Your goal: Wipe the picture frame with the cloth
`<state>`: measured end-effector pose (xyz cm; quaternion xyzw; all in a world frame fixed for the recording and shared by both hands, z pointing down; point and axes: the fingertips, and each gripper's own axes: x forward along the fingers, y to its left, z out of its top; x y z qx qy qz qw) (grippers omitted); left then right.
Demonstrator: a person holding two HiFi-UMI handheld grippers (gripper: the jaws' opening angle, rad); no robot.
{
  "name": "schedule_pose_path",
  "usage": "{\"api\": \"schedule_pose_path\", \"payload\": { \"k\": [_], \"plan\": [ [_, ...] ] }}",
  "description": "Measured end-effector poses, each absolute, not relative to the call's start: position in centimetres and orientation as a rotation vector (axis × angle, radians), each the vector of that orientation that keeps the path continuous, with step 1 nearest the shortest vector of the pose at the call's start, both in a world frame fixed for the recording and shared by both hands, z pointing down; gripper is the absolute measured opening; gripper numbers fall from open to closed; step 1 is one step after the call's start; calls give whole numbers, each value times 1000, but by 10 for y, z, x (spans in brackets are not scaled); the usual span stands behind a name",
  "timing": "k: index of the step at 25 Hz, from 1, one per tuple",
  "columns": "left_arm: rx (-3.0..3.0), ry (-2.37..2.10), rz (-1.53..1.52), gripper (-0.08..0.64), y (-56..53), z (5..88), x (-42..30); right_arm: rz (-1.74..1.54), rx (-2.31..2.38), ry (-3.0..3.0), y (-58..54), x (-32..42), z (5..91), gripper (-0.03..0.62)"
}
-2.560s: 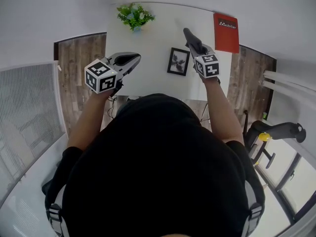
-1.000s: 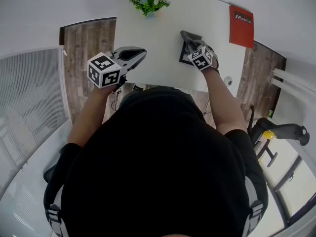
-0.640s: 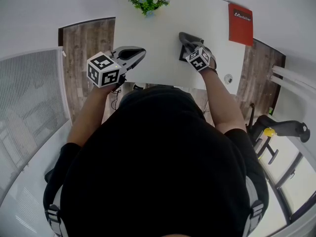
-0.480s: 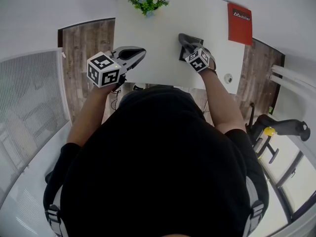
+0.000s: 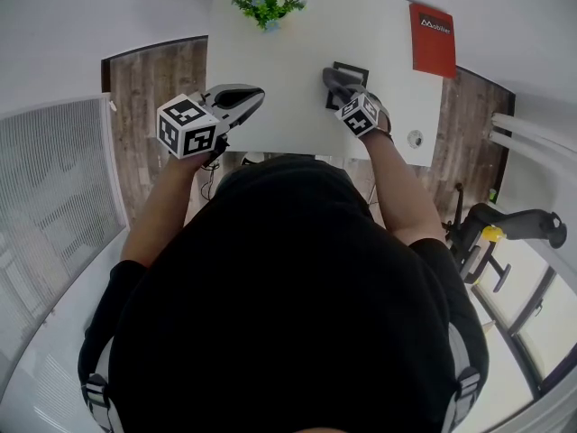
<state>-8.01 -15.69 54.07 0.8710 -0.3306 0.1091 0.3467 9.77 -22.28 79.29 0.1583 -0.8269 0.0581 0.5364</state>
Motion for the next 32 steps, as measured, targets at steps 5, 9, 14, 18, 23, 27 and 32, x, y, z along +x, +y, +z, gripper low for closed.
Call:
{"api": "schedule_pose_path", "payload": {
  "k": [5, 9, 14, 18, 23, 27, 32],
  "plan": [
    [2274, -845, 283, 11, -153, 537, -80, 140, 375, -1961, -210, 98, 791, 44],
    [2284, -833, 285, 12, -150, 535, -79, 152, 374, -1957, -200, 99, 791, 44],
    [2292, -818, 286, 11, -146, 535, -78, 154, 358, -1953, -185, 98, 793, 44],
    [2303, -802, 291, 11, -143, 532, -75, 164, 360, -1950, -175, 101, 792, 44],
    [2311, -790, 291, 11, -139, 532, -71, 162, 348, -1945, -161, 104, 792, 44],
    [2317, -780, 284, 12, -135, 531, -68, 163, 348, -1942, -152, 107, 793, 44],
    [2314, -774, 285, 12, -131, 533, -69, 164, 352, -1940, -147, 108, 793, 44]
  ]
}}
